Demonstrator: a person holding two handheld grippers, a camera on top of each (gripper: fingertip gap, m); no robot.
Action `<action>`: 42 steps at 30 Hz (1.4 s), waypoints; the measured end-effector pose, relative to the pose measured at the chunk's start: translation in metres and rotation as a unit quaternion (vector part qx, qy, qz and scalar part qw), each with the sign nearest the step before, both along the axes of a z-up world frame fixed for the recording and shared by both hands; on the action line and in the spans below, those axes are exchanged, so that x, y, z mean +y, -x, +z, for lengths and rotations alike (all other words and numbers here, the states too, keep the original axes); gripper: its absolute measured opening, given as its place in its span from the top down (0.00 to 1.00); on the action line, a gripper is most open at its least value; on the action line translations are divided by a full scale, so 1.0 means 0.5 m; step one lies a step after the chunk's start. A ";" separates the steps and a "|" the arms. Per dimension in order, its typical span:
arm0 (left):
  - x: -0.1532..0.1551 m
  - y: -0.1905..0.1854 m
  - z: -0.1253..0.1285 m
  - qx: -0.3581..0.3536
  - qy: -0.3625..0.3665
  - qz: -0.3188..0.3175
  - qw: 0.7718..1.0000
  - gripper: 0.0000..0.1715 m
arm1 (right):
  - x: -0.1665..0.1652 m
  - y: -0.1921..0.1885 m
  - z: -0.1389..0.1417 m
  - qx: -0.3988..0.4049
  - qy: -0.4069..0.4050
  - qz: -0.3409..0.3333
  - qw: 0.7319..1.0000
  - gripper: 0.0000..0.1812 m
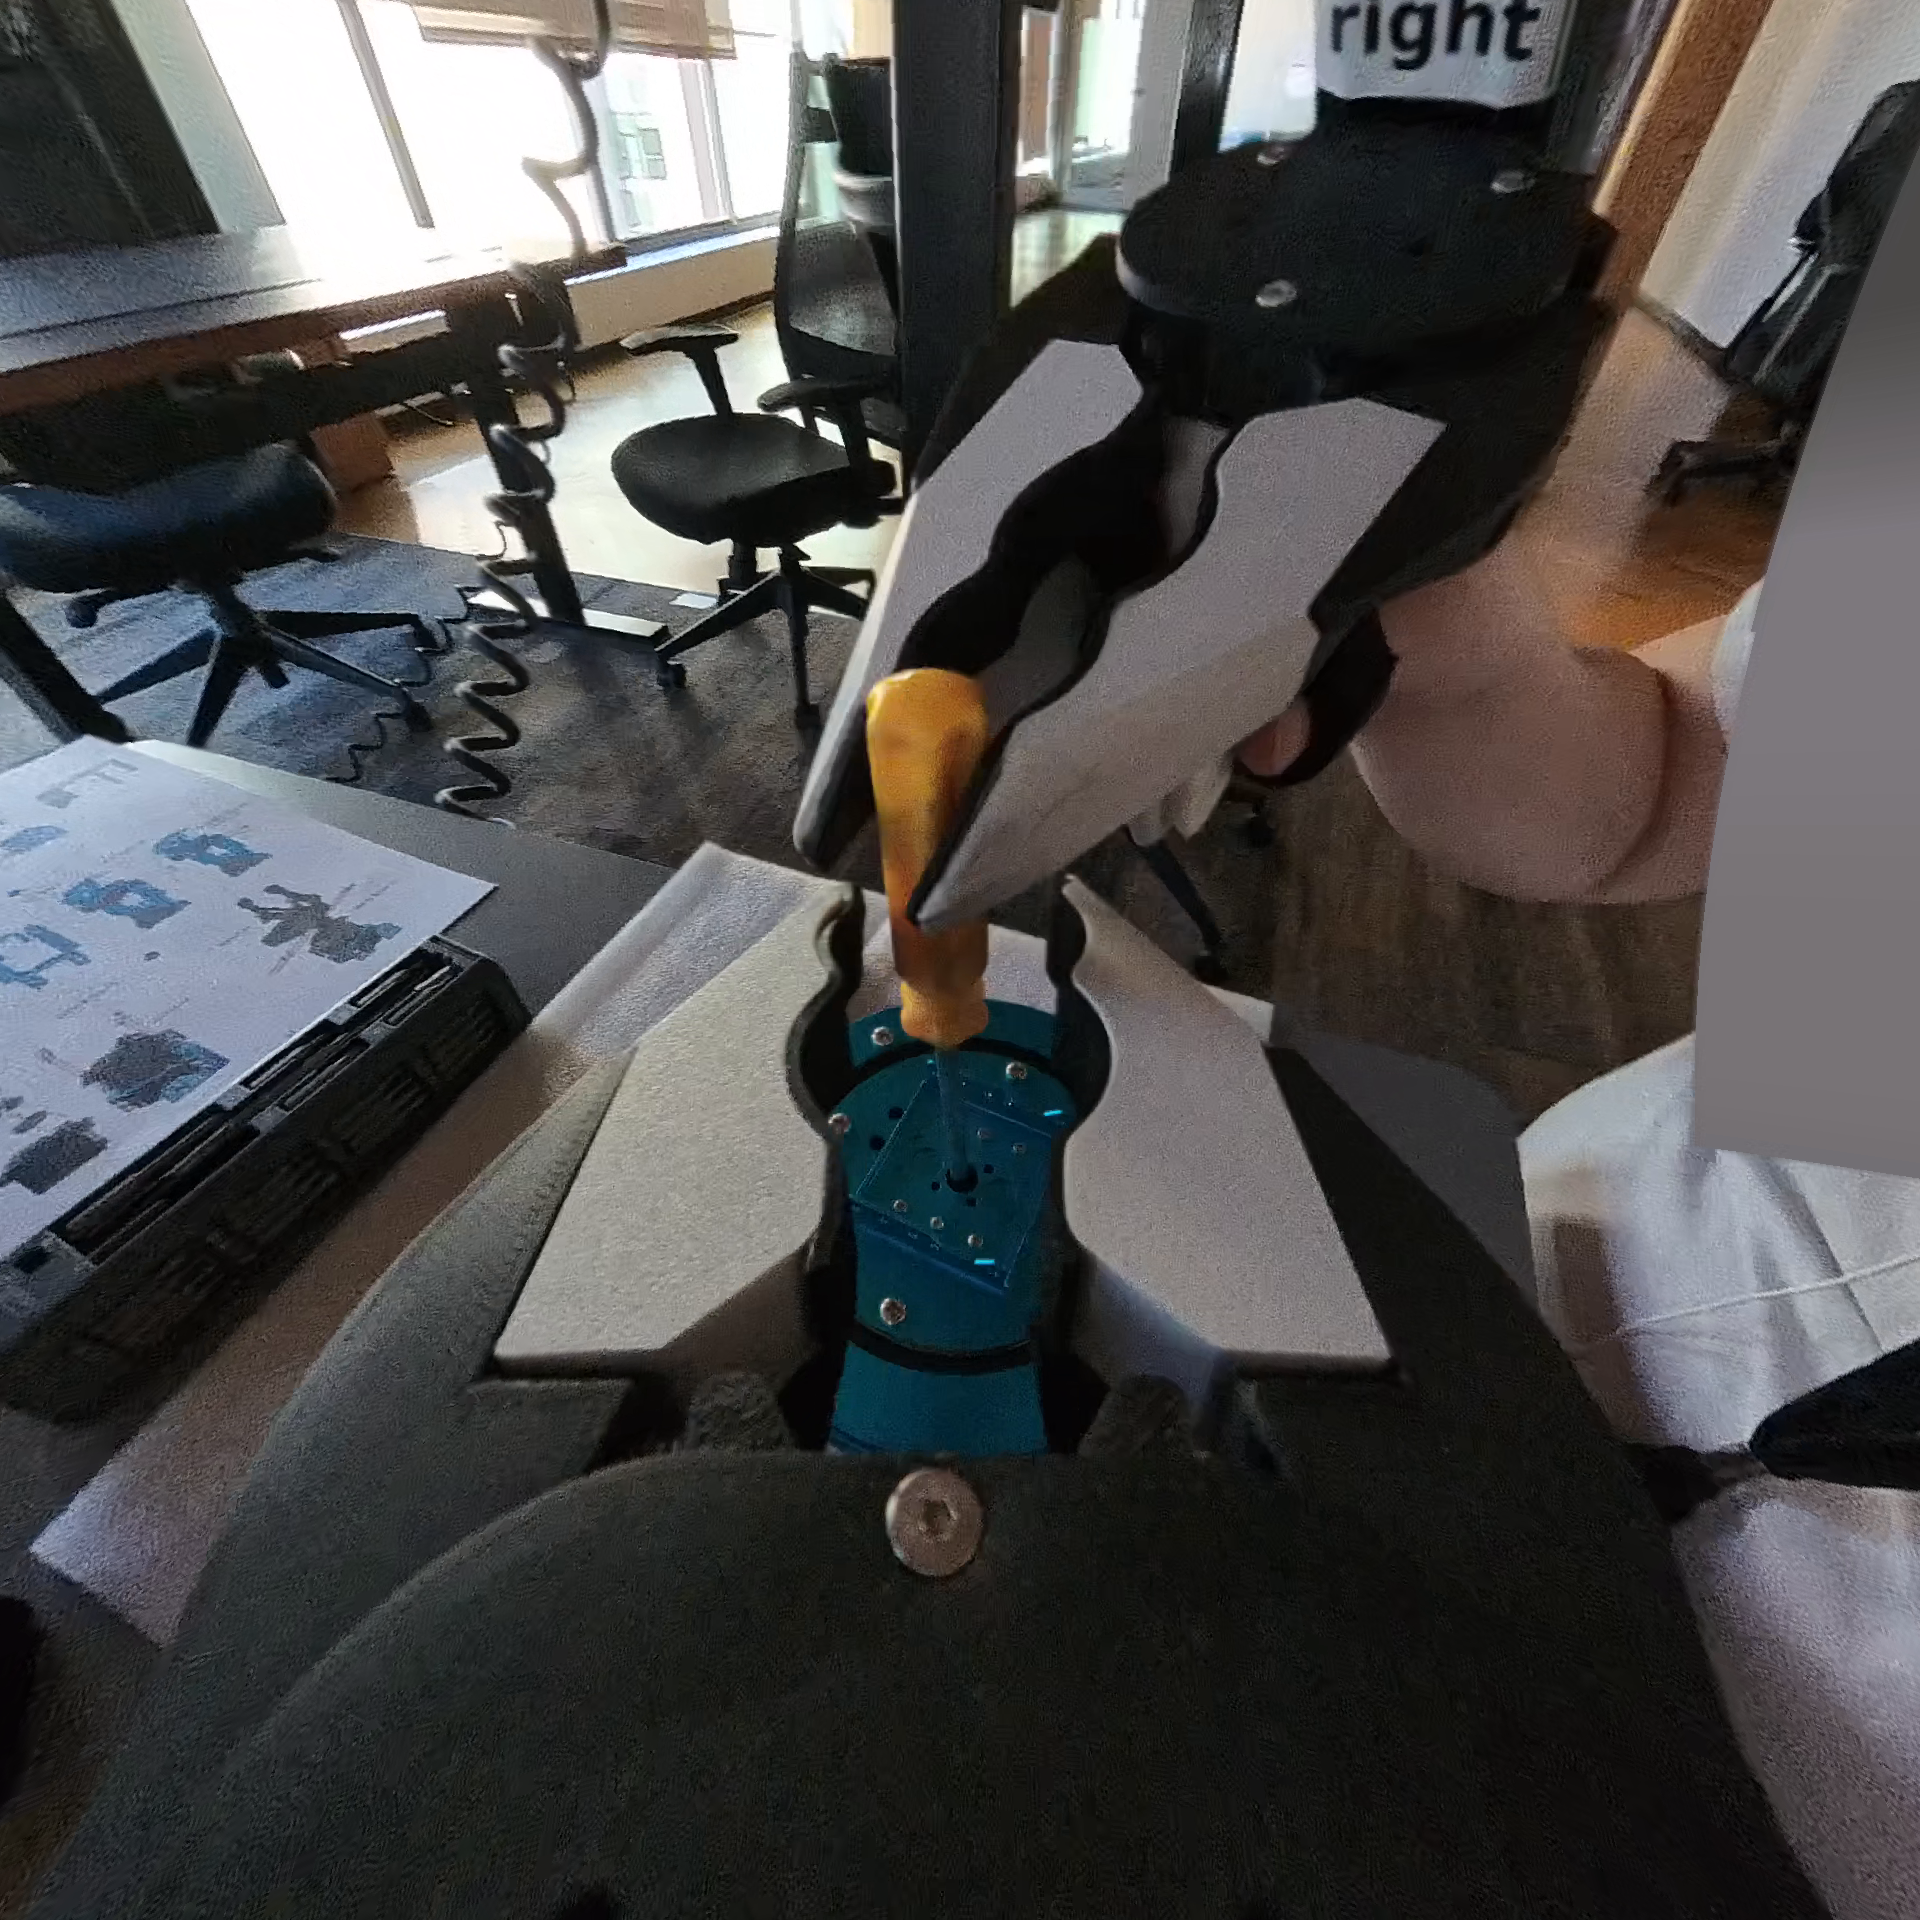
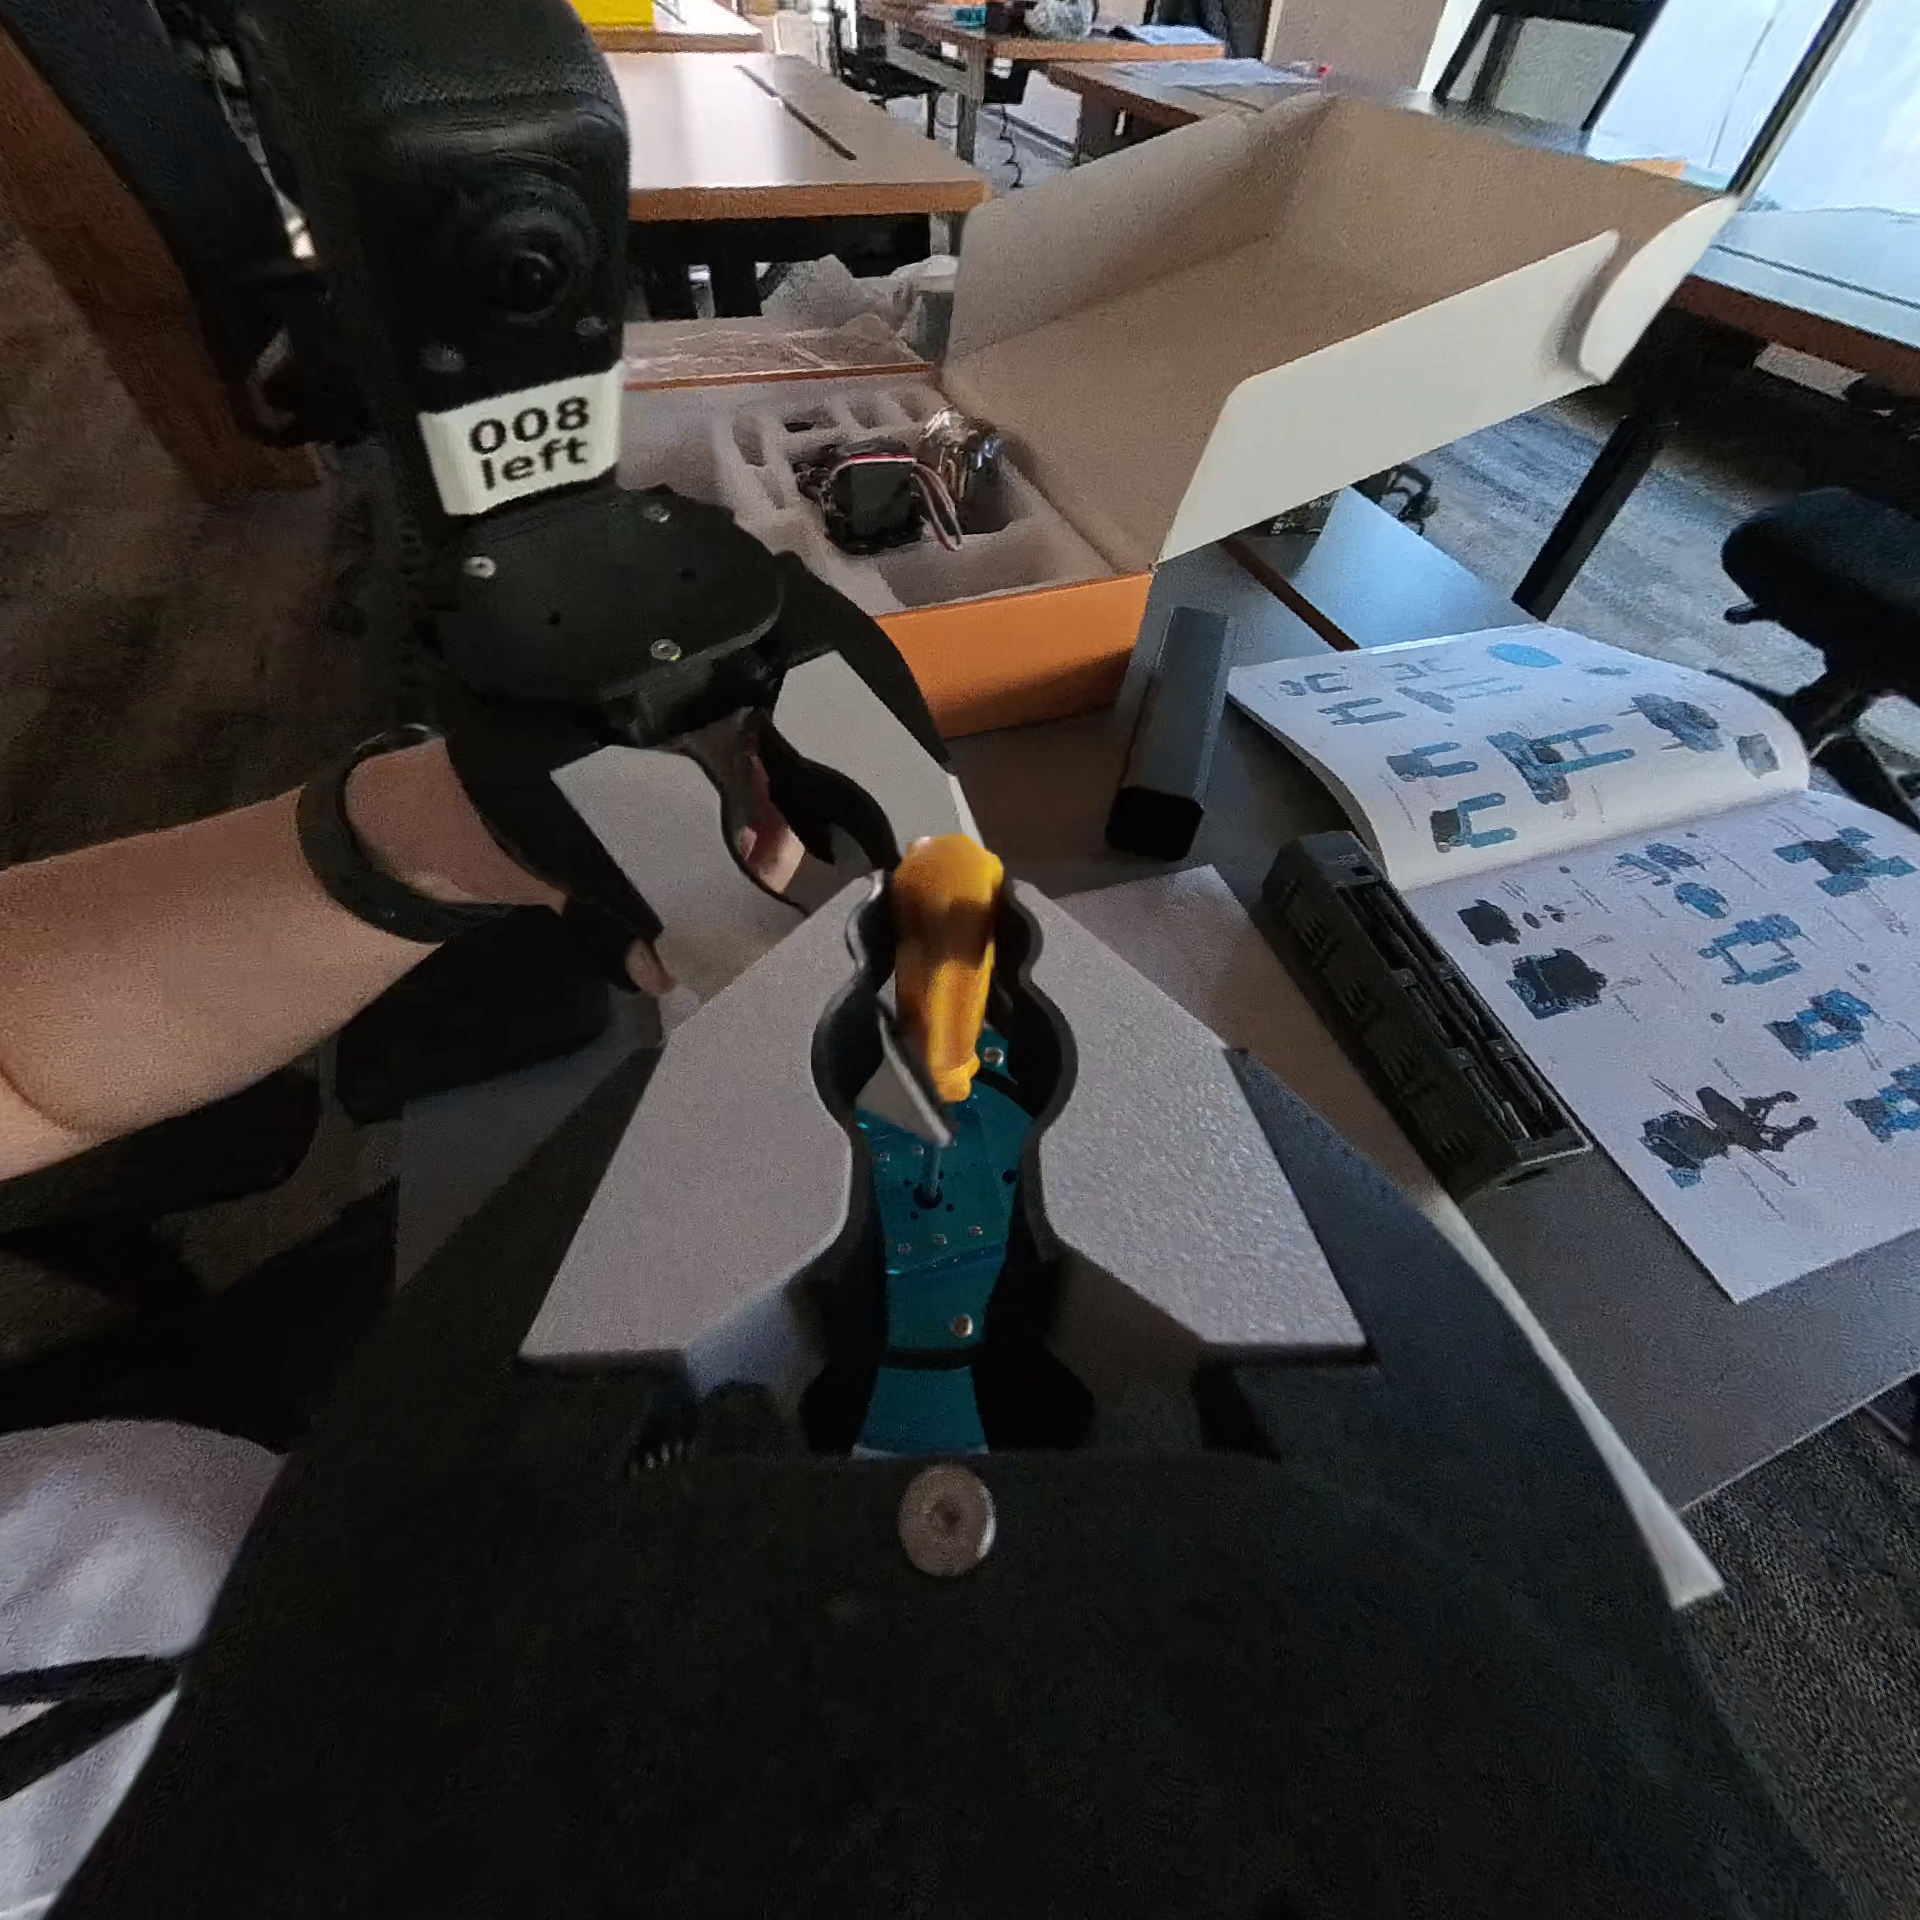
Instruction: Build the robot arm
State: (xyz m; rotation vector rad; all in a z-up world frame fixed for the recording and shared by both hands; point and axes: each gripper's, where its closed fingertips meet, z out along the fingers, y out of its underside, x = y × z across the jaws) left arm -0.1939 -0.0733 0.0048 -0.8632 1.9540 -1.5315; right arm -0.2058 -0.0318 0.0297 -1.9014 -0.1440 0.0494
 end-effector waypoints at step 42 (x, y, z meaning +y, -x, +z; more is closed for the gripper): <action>-0.002 -0.006 -0.017 -0.029 -0.033 -0.020 0.999 0.73 | 0.004 0.002 0.001 -0.003 -0.004 -0.010 1.000 0.90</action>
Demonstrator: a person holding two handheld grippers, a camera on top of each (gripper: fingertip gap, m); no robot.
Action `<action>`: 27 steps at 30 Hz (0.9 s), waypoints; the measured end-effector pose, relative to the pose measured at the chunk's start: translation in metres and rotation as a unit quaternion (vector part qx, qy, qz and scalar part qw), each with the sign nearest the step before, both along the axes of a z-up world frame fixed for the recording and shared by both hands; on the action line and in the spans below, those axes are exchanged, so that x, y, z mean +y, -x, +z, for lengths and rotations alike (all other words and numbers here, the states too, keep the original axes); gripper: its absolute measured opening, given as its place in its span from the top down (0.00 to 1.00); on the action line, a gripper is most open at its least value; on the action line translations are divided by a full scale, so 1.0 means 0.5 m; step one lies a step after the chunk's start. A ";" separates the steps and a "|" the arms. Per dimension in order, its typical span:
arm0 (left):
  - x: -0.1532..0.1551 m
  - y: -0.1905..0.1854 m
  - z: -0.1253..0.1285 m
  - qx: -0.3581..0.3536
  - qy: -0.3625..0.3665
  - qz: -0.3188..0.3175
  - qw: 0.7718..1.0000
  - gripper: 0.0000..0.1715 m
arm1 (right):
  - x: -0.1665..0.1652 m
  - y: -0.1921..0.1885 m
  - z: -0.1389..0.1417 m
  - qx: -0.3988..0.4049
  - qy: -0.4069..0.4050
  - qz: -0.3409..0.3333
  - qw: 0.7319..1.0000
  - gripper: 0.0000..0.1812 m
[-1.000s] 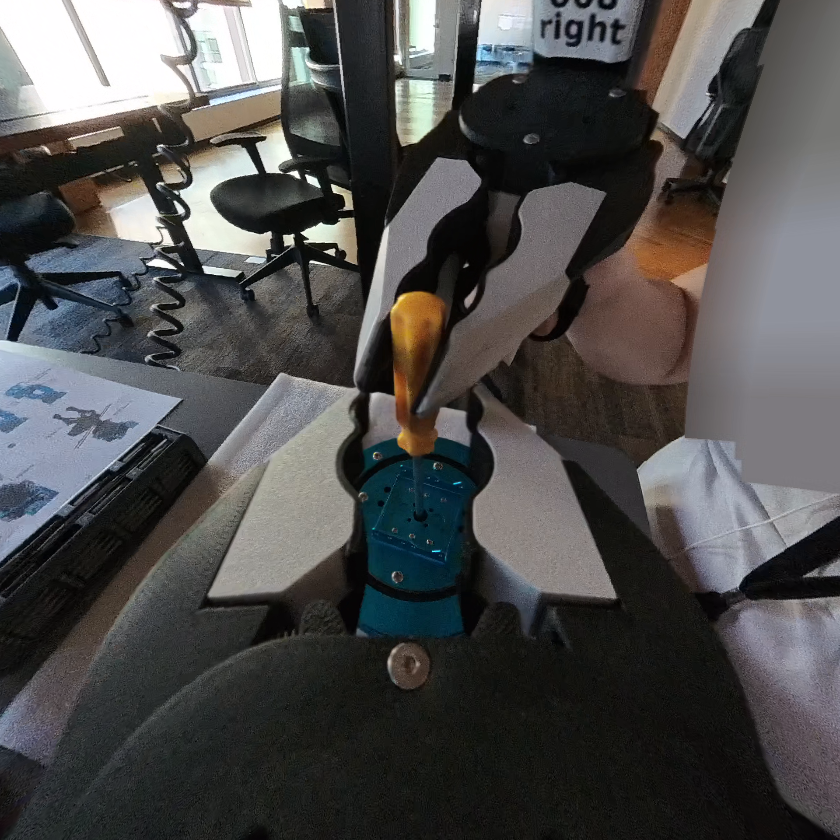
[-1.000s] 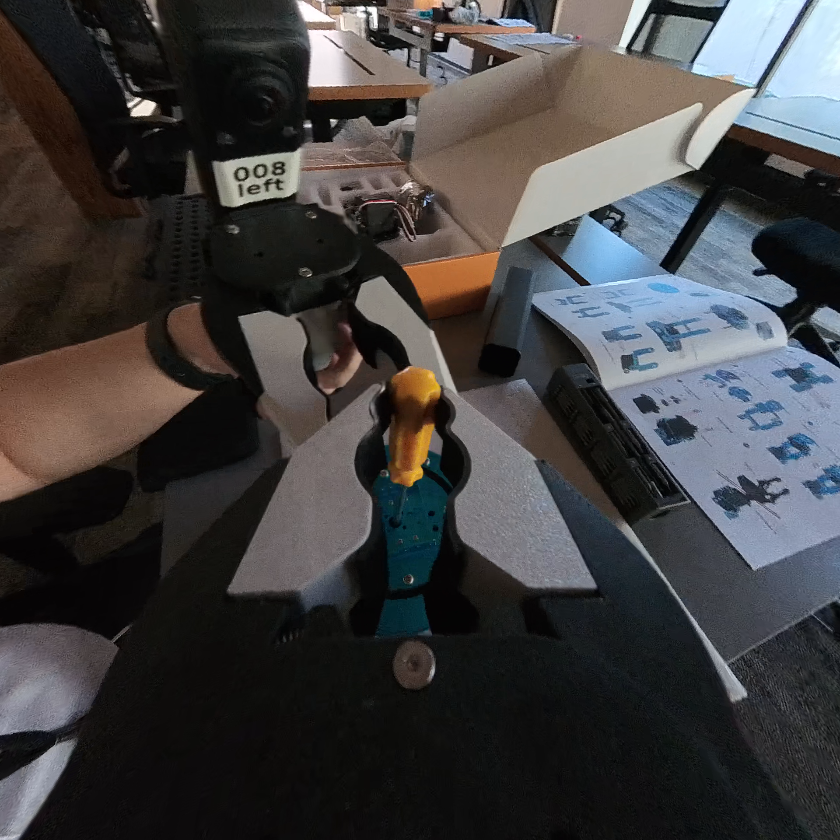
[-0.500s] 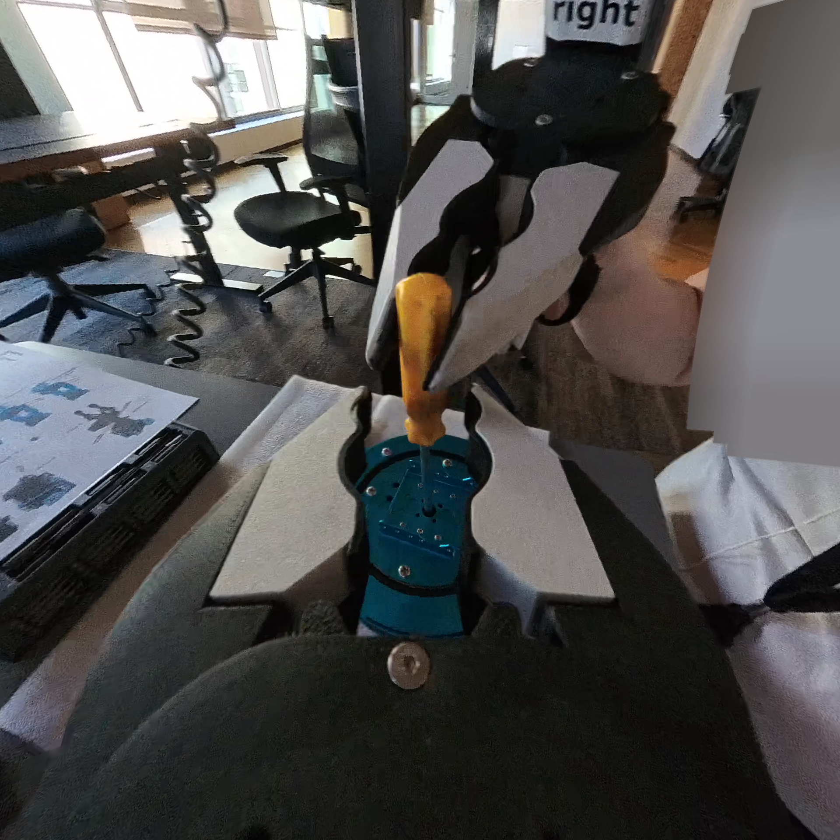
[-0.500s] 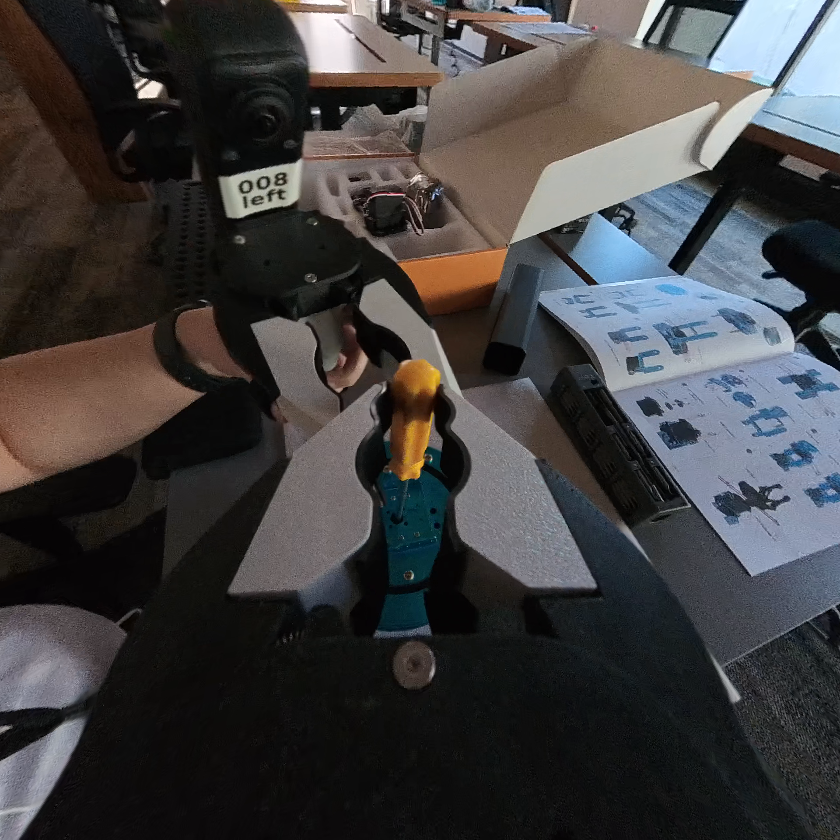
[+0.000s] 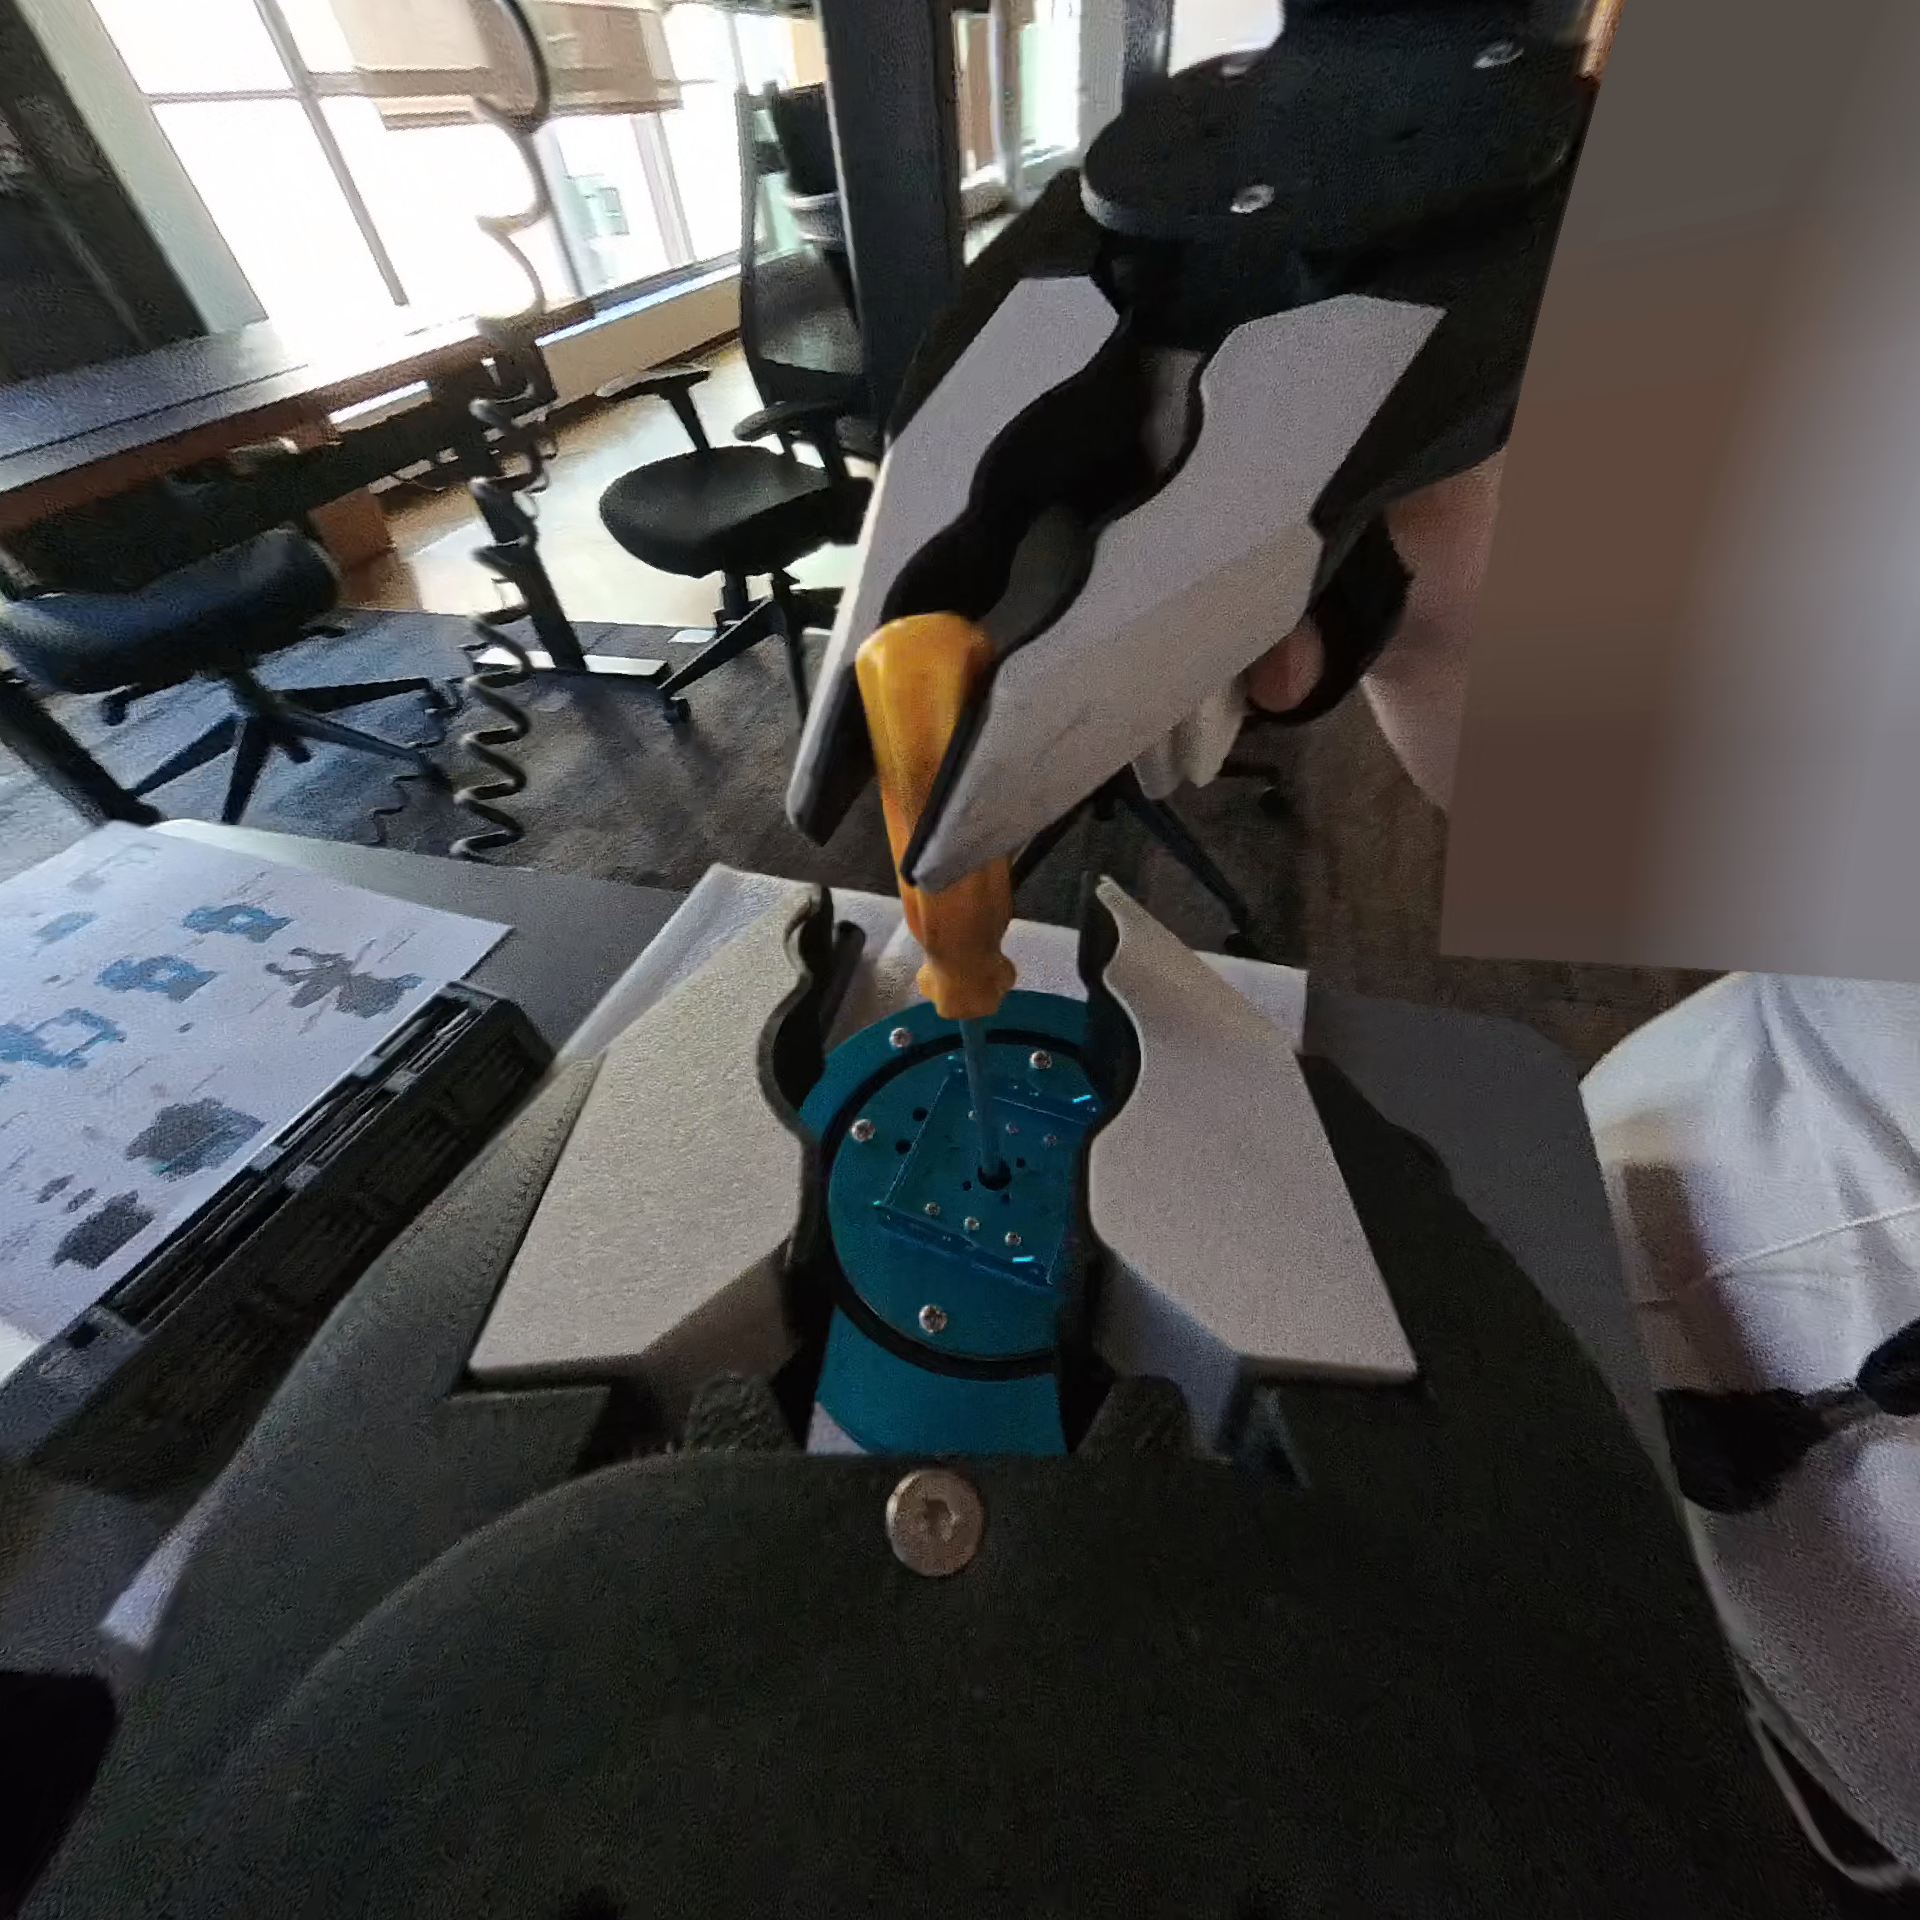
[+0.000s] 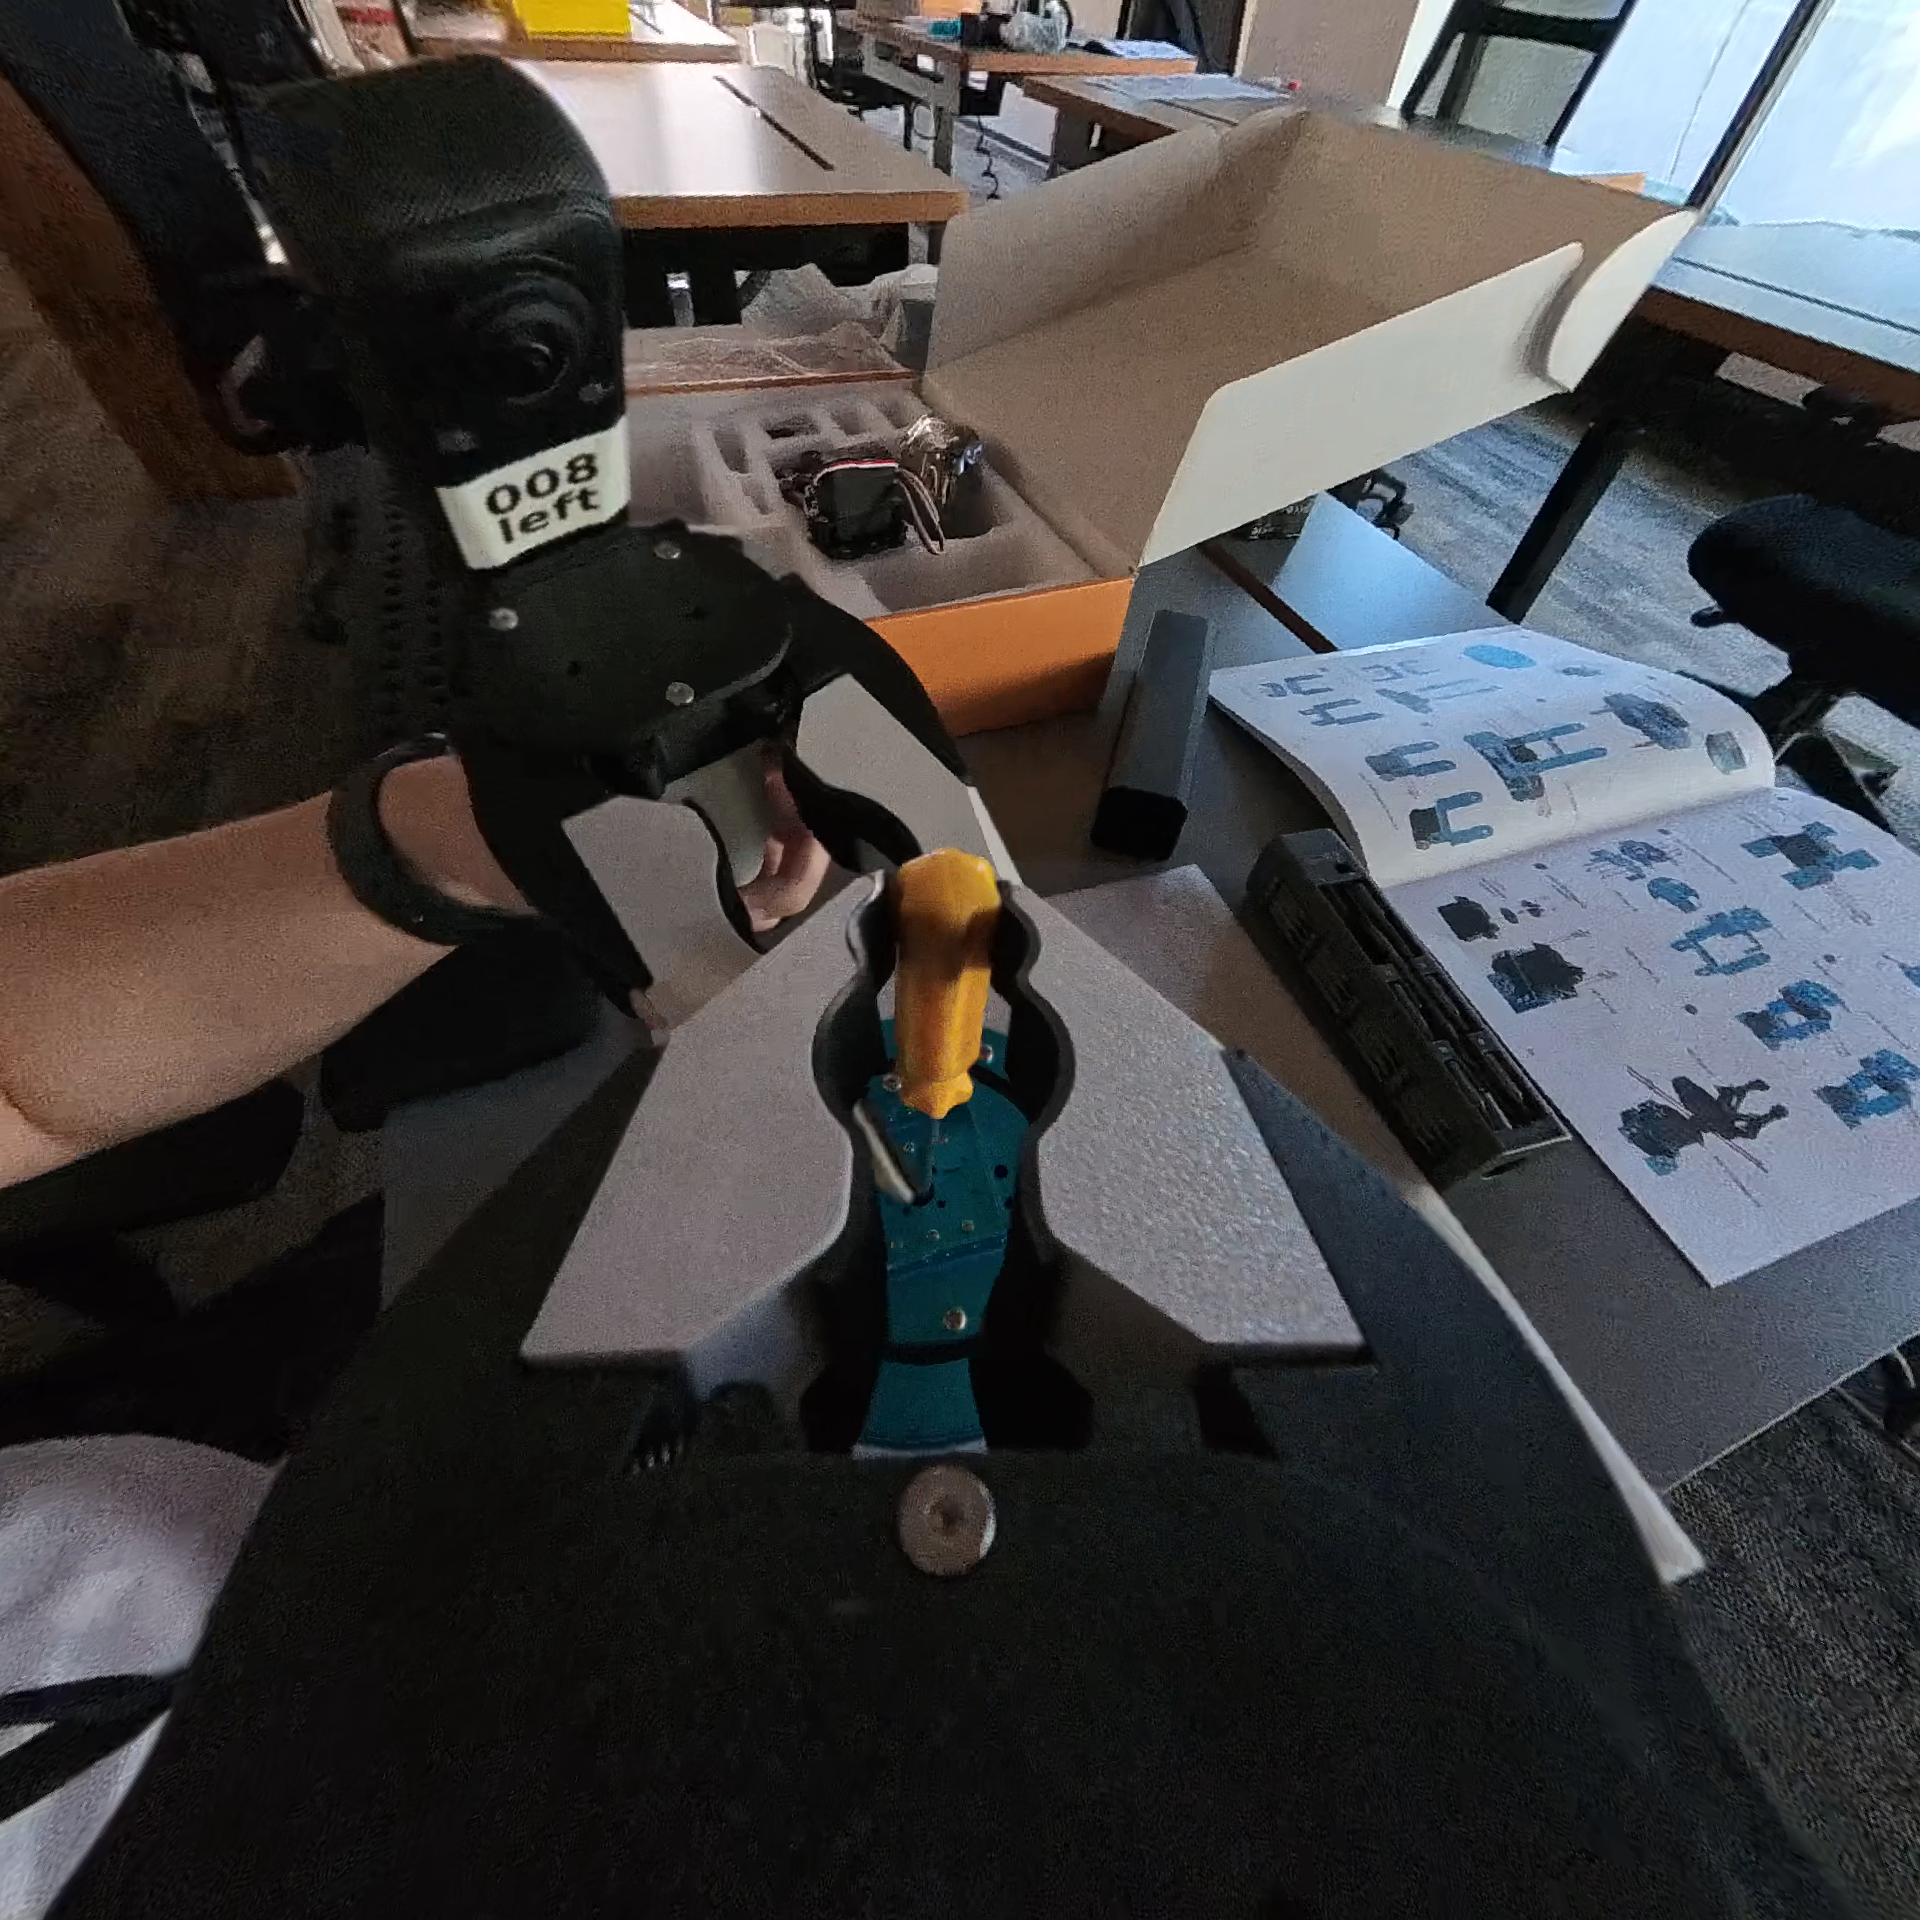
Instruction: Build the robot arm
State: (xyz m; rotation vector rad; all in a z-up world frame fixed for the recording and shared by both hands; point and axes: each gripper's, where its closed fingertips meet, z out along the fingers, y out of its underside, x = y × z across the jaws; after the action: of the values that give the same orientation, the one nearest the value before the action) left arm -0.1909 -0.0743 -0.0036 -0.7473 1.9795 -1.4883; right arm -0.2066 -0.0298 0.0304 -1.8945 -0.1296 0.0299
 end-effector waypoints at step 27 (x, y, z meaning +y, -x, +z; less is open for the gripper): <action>0.004 0.011 0.005 -0.003 0.018 0.008 1.000 0.90 | -0.039 0.028 0.029 -0.299 0.175 0.363 0.865 0.78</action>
State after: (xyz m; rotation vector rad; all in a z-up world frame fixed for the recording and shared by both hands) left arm -0.1963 -0.0721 -0.0012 -0.7720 1.9424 -1.5178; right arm -0.2203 -0.0490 0.0450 -2.0496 -1.3389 -0.0272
